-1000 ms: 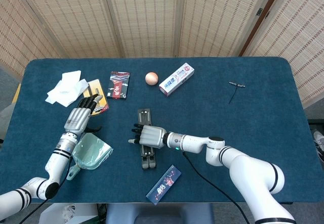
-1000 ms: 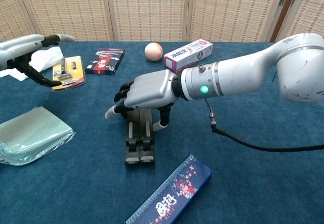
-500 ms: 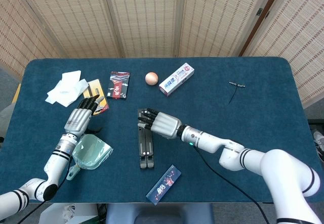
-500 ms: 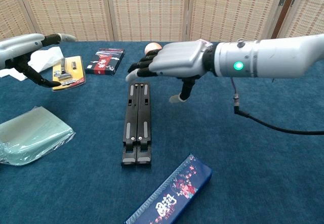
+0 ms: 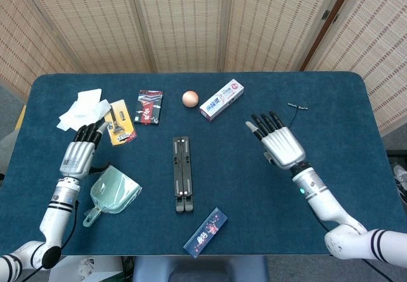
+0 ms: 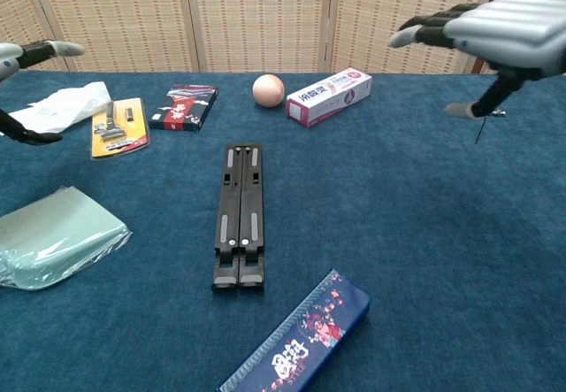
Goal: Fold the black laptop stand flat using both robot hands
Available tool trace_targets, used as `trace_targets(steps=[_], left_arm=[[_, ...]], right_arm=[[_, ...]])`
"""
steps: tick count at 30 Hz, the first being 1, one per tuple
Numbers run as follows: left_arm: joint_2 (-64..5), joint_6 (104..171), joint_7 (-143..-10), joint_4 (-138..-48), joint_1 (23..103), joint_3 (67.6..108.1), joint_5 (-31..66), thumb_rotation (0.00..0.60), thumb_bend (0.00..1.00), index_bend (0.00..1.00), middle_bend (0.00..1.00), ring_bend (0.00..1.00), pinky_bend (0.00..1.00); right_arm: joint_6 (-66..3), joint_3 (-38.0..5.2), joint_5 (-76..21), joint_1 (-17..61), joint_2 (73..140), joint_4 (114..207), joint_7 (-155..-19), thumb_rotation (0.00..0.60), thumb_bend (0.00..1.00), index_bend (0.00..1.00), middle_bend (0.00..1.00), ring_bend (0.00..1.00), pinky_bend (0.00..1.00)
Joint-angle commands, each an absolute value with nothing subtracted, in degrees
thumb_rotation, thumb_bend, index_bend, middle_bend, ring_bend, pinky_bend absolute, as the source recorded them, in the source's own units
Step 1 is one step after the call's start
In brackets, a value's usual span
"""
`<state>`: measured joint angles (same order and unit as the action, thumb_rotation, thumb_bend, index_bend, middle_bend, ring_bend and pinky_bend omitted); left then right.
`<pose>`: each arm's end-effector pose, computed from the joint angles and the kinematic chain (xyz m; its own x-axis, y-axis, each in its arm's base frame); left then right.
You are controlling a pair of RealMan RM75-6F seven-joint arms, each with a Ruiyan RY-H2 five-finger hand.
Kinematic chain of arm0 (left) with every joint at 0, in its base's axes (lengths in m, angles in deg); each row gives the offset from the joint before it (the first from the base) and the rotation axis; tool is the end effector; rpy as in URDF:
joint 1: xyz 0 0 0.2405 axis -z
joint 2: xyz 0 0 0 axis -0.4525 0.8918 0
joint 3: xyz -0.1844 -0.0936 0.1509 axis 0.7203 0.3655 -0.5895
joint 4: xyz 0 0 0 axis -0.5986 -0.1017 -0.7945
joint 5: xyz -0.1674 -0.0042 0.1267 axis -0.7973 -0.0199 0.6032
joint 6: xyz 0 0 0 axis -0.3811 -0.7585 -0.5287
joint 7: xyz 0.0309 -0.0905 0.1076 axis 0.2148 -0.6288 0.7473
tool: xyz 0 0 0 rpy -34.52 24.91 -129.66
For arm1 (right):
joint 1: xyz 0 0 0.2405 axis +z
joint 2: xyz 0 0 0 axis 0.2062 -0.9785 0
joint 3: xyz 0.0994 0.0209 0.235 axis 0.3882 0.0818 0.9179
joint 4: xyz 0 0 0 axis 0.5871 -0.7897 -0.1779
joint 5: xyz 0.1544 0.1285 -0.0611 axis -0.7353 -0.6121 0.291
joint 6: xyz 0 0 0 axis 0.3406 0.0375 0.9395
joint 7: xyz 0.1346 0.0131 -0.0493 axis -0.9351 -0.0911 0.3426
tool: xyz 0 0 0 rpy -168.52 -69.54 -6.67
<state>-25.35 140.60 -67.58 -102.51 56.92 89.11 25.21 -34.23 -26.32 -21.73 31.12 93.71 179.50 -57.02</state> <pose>-0.2447 0.3312 0.0764 0.3967 0.0635 0.9157 0.9130 -0.1306 -0.3865 -0.1804 -0.3384 0.0851 0.7232 -0.0019 0.6906 -0.6385 -0.3828 0.6677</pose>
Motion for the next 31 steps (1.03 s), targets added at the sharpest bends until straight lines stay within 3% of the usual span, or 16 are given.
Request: trace_targets(steps=[1,16,23,31], left_arm=[[-22.6,144.1,-66.5,-105.1,53.7,87.4,26.2,0.600,0.21,0.00,0.00,0.00,0.00],[-16.9,160.7,-67.9,-113.0,41.0,81.9,35.6,0.600,0.21,0.00,0.00,0.00,0.00],[-15.0,162.1,-64.3,-115.9,37.9,79.6,37.3,0.600,0.21,0.00,0.00,0.00,0.00],[-13.9,161.3,-61.8,-119.2,36.6,79.7,36.6,0.600,0.21,0.00,0.00,0.00,0.00]], right_arm=[[-40.7,-27.5,-23.7,24.8,89.8,184.2,-54.5,0.600,0.21,0.00,0.00,0.00,0.00],[-54.1,-32.0,-18.8,8.7,86.5,189.7,-57.0,0.600,0.21,0.00,0.00,0.00,0.00],[-55.7,-32.2,-16.4,4.9,87.1,189.5,-57.1,0.600,0.21,0.00,0.00,0.00,0.00],[-53.9,-30.8,-14.6,4.0,88.1,188.4,-56.7,0.600,0.21,0.00,0.00,0.00,0.00]])
